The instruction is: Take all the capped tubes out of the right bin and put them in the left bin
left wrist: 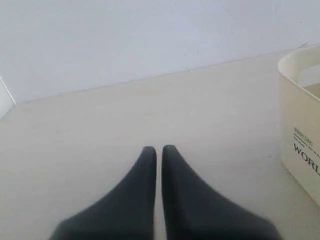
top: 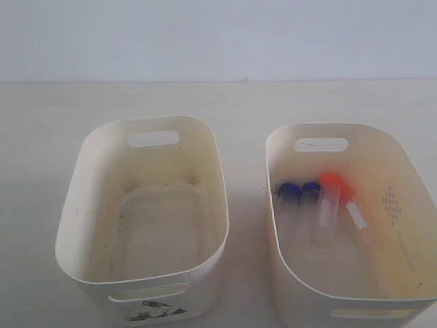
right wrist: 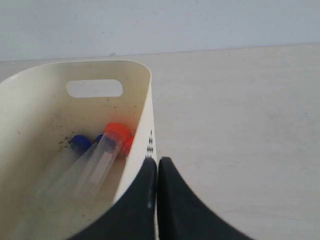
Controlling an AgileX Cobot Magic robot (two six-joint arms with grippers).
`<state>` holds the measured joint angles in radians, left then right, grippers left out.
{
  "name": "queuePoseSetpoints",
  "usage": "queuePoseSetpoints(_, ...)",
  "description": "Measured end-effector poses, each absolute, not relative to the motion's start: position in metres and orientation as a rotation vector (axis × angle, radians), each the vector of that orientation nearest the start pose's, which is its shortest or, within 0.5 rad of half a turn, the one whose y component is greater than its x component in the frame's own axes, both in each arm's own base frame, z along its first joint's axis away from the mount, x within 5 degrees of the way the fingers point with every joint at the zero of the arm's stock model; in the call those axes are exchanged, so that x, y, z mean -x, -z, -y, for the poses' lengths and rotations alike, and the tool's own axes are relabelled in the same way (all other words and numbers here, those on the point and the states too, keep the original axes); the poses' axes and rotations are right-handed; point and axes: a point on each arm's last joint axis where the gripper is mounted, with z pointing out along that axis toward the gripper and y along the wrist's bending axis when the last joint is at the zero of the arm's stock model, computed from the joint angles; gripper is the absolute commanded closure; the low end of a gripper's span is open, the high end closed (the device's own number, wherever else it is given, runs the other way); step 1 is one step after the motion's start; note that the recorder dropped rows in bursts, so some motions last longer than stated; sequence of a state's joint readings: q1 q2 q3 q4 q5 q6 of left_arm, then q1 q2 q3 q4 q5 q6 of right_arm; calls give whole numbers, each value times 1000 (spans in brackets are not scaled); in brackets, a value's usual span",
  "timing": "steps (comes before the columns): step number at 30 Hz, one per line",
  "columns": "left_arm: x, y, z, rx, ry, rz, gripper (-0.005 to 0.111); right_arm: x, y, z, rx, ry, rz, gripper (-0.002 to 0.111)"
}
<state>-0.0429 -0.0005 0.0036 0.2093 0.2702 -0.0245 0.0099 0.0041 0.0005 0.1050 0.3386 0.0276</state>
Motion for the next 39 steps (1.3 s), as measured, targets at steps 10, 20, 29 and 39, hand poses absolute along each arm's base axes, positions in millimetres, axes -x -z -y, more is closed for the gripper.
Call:
queuePoseSetpoints(10, -55, -188, -3, -152, -147, -1747, 102, -54, -182, -4, -82, -128, -1825, 108)
queuePoseSetpoints(20, -55, -188, -3, -152, -147, -1747, 102, -54, -185, -3, -81, -125, -1794, 108)
queuePoseSetpoints(29, -55, -188, -3, -152, -147, -1747, 102, -56, -218, 0, -91, -111, -1429, 108)
queuePoseSetpoints(39, -55, -188, -3, -152, -147, -1747, 102, -51, -238, 2, -98, -104, -1200, 108)
